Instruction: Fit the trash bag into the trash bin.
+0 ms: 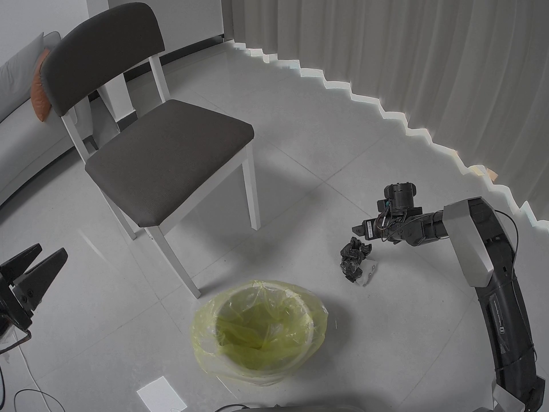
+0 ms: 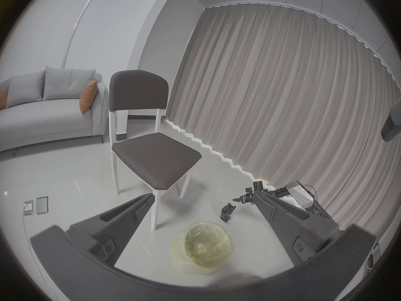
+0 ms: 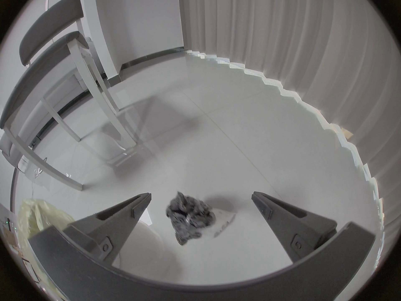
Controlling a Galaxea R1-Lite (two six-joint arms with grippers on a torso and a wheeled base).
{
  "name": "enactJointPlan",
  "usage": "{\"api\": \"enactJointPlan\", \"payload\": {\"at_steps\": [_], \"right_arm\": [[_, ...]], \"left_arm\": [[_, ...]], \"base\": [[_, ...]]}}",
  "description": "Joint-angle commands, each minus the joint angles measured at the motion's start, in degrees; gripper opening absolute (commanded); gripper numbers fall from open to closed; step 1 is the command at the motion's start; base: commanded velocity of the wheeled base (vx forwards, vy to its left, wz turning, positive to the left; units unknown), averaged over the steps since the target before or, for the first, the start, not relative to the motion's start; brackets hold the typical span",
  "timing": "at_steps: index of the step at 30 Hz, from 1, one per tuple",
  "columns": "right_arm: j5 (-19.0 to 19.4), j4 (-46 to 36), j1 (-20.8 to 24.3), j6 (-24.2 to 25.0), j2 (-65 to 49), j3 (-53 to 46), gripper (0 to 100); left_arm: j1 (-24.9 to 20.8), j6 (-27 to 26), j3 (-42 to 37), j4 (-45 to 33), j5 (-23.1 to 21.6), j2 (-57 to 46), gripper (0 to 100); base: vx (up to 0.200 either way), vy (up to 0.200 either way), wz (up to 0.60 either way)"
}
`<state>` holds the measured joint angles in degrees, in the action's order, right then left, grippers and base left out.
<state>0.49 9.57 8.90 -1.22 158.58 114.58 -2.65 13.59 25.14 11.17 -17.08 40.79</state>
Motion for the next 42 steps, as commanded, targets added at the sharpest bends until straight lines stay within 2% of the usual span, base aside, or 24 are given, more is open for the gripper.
{"api": "enactJointPlan", "payload": {"at_steps": [1,22,42], "right_arm": [[0.04,0.01,-0.55,-0.01,-1.16,0.01,100],[1.18,0.01,-4.24,-0.98,1.83,0.01,100],[1.53,0.01,-5.03,-1.33,5.52,0.01,100]], "left_arm": [[-0.08,-0.06,0.35,0.08,-0.15,0.26,100],[0.01,0.47,-0.88,0.00,0.03,-0.98,100],[-0.08,0.47,-1.93,0.08,0.03,-1.85,100]], "base": [[0.200,0.200,0.00],[0.000,0.000,0.00],[0.000,0.000,0.00]]}}
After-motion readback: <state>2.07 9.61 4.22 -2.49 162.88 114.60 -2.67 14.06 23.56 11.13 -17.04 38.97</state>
